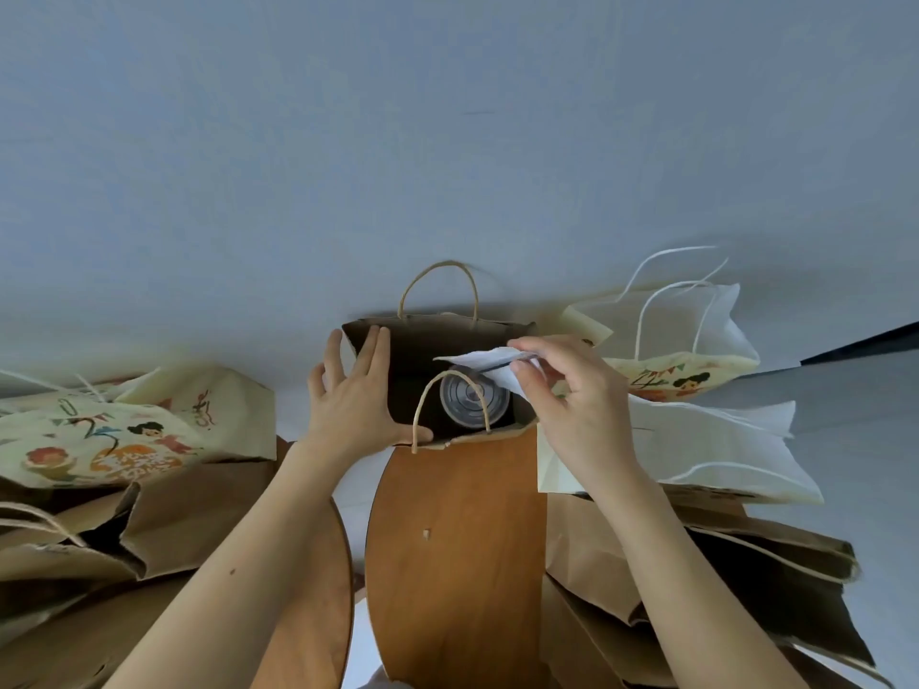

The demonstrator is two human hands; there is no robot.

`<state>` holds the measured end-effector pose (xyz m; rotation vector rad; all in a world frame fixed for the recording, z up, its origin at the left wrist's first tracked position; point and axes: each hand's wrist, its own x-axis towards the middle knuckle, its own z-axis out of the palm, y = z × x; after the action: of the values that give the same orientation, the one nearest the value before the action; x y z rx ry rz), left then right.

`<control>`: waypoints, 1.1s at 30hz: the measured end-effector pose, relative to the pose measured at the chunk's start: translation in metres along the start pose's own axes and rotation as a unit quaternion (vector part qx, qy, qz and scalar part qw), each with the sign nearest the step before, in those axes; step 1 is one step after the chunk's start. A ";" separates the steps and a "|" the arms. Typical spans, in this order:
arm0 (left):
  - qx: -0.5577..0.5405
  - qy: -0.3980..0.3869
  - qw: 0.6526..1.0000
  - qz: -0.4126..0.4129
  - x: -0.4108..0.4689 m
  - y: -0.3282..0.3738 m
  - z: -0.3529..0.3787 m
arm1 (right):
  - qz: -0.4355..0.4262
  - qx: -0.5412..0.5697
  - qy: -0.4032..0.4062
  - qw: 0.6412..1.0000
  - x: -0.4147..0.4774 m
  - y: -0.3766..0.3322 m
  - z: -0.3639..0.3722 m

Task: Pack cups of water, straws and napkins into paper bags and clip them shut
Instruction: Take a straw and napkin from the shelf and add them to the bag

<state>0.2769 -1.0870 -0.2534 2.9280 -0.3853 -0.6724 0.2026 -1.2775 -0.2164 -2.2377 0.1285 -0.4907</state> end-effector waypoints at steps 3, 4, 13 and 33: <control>0.002 -0.010 1.000 0.006 -0.001 -0.002 0.005 | 0.004 0.027 -0.010 1.000 0.006 -0.002 0.013; -0.003 -0.009 1.000 0.008 -0.002 -0.002 0.006 | 0.009 0.037 -0.015 0.999 0.008 -0.002 0.017; -0.069 0.039 0.996 0.028 -0.013 -0.003 0.003 | 0.095 0.038 -0.118 0.988 -0.006 -0.004 0.022; -0.221 0.227 0.948 -0.009 -0.248 -0.079 -0.019 | -0.035 0.060 -0.232 0.970 -0.116 -0.139 0.017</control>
<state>0.0869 -0.9433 -0.1467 2.5418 -0.1324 -0.0514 0.0924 -1.1456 -0.1576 -2.1806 -0.2189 -0.0017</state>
